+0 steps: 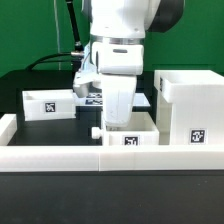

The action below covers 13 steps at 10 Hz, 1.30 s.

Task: Assemble drawer

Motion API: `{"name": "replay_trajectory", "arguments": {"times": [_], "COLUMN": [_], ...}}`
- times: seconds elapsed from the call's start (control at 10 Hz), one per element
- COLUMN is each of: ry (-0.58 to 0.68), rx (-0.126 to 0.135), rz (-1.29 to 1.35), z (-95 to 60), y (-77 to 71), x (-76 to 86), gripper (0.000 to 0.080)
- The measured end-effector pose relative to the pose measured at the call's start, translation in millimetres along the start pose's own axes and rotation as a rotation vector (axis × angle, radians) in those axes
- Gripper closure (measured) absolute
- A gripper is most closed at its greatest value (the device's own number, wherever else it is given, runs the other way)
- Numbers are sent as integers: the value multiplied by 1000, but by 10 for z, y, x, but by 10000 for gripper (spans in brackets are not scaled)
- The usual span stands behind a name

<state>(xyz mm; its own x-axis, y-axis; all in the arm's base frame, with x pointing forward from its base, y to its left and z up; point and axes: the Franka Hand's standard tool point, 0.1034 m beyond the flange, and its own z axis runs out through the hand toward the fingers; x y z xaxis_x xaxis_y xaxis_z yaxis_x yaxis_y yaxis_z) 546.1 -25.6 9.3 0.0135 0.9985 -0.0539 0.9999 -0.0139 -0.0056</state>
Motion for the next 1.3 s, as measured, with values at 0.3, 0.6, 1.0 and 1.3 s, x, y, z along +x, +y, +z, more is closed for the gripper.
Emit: {"name": "replay_trajectory", "arguments": {"times": [0.3, 0.6, 1.0, 1.3], "ry": [3, -6, -21, -21], "rx": [-22, -9, 12, 13], "rz": [3, -26, -53, -51], "z": [15, 21, 13, 17], "y": [-1, -18, -15, -18], "x": [-11, 18, 36, 25], "gripper": [757, 757, 757, 757]}}
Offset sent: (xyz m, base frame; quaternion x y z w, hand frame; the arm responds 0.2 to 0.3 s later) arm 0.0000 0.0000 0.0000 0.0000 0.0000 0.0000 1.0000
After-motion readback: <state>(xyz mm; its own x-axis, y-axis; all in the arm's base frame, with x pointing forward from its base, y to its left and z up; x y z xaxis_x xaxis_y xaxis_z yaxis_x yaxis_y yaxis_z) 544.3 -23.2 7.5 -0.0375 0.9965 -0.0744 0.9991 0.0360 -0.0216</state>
